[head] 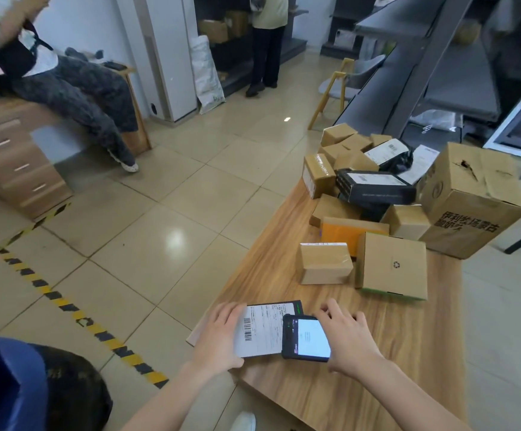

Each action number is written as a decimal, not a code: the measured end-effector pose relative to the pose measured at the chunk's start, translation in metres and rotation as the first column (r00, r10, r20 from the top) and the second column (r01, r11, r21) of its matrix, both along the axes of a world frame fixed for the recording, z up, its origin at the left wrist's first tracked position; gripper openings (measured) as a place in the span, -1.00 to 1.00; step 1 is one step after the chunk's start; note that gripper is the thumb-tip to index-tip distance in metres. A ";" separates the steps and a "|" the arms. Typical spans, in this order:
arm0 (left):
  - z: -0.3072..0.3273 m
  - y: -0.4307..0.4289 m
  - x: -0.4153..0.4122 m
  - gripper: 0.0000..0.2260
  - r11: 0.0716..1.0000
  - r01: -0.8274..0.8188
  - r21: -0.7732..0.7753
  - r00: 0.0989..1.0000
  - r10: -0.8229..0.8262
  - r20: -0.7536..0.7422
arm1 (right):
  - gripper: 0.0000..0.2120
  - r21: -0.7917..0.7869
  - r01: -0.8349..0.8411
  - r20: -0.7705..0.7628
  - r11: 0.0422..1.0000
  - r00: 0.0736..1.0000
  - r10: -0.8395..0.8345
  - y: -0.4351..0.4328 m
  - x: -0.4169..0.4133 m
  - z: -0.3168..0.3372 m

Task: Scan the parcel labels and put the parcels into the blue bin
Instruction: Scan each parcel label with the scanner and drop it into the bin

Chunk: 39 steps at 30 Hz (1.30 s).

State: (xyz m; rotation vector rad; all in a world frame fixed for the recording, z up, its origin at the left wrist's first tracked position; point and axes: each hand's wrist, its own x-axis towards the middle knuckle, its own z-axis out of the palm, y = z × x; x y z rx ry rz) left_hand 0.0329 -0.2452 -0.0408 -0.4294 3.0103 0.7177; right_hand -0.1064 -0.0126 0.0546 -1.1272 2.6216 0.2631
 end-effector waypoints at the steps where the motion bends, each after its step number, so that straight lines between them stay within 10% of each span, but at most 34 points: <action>1: 0.000 -0.001 -0.001 -0.06 1.000 0.005 0.004 1.000 -0.005 -0.002 | -0.20 0.004 -0.001 -0.006 1.000 1.000 0.001 0.000 0.000 0.001; 13: -0.009 -0.029 0.010 -0.05 0.993 0.028 0.114 0.999 -0.026 -0.023 | -0.21 -0.121 0.143 0.101 0.982 0.986 -0.131 -0.014 0.022 -0.007; 22: -0.007 -0.037 0.126 -0.16 0.930 -0.296 0.220 0.943 0.321 -0.087 | -0.11 -0.227 0.312 0.327 0.922 0.917 -0.229 -0.044 0.081 -0.030; 31: 0.002 -0.014 0.372 -0.07 0.506 -0.840 0.196 0.531 0.842 0.100 | -0.11 -0.237 0.176 0.587 0.955 0.810 -0.004 -0.133 0.201 -0.063; 39: 0.000 -0.047 0.517 -0.13 0.073 -0.988 0.133 0.094 0.982 0.163 | -0.15 -0.261 -0.062 0.676 0.963 0.701 0.228 -0.226 0.314 -0.062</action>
